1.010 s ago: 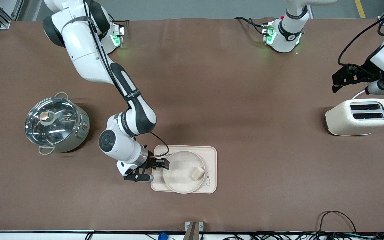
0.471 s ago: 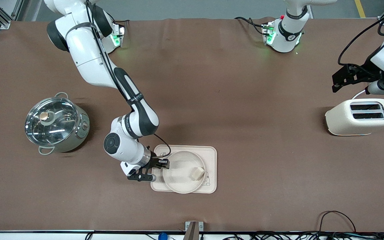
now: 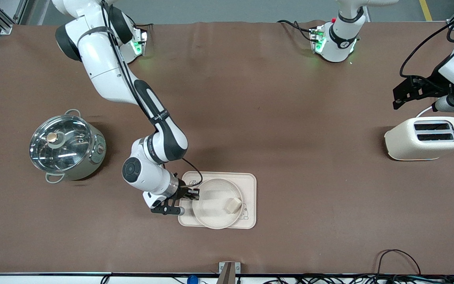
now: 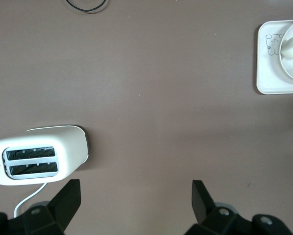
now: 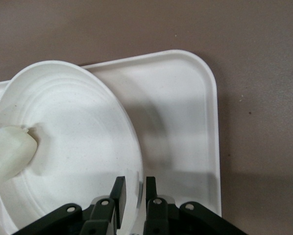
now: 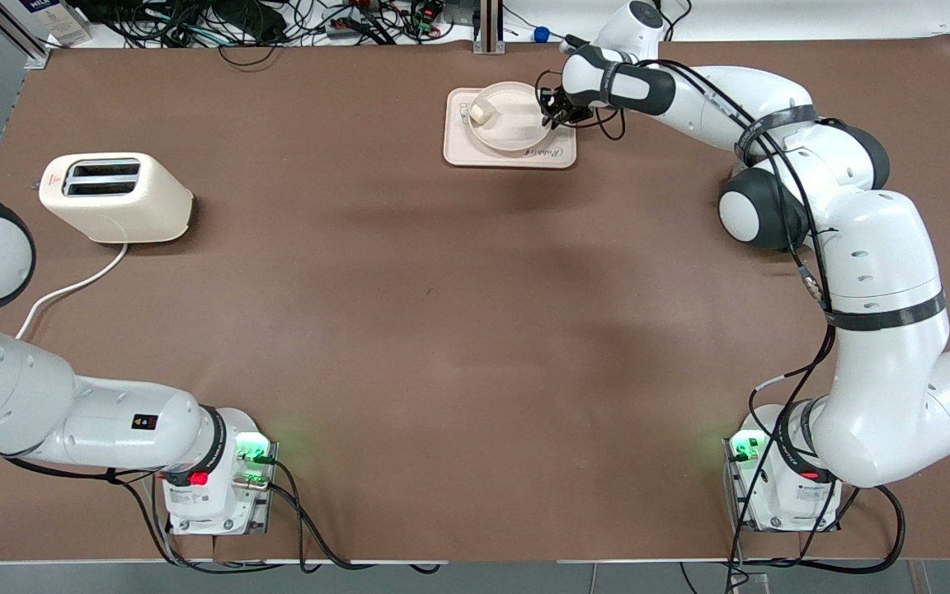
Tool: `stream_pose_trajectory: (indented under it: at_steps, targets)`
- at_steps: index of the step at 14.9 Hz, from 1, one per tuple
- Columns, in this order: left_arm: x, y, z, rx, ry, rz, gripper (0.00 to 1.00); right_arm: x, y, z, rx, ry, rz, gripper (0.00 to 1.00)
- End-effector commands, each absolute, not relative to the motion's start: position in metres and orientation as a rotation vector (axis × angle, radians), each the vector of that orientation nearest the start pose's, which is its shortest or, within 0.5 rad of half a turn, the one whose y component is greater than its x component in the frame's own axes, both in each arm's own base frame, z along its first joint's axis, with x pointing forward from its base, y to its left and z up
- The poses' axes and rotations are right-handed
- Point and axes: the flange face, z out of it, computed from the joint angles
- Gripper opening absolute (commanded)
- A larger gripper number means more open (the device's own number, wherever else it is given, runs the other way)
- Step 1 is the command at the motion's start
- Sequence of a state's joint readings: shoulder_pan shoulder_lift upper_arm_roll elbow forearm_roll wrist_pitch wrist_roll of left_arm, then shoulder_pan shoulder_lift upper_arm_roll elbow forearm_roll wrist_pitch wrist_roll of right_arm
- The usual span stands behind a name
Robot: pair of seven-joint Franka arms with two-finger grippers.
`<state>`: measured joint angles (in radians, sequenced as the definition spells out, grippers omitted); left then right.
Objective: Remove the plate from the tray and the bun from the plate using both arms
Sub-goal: 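Lower the right gripper and close it on the plate rim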
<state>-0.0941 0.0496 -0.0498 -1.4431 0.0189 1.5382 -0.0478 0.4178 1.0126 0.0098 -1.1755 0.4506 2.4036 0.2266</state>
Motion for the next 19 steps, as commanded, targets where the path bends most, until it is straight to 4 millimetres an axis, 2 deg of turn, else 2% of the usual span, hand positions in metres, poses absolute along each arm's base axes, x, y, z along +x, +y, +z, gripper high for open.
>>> stream_pose_trajectory:
  at_steps: [1, 2, 5, 8, 11, 15, 19]
  targets:
    - [0.561, -0.077, 0.657, -3.131, 0.145, -0.066, 1.0, 0.714, 0.324, 0.187, -2.711, 0.18, -0.111, 0.2]
    - [0.561, -0.077, 0.657, -3.131, 0.145, -0.066, 1.0, 0.714, 0.324, 0.187, -2.711, 0.18, -0.111, 0.14]
    - [0.561, -0.077, 0.657, -3.131, 0.145, -0.066, 1.0, 0.716, 0.322, 0.188, -2.709, 0.186, -0.113, 0.05]
    - [0.561, -0.077, 0.657, -3.131, 0.145, -0.066, 1.0, 0.718, 0.318, 0.192, -2.687, 0.213, -0.105, 0.01]
    - [0.561, -0.077, 0.657, -3.13, 0.15, -0.066, 1.0, 0.724, 0.305, 0.2, -2.671, 0.239, -0.107, 0.01]
    - [0.561, -0.076, 0.657, -3.13, 0.147, -0.066, 1.0, 0.723, 0.302, 0.239, -2.667, 0.199, -0.018, 0.01]
    - [0.561, -0.077, 0.657, -3.132, 0.148, -0.066, 1.0, 0.709, 0.31, 0.281, -2.674, 0.088, 0.088, 0.01]
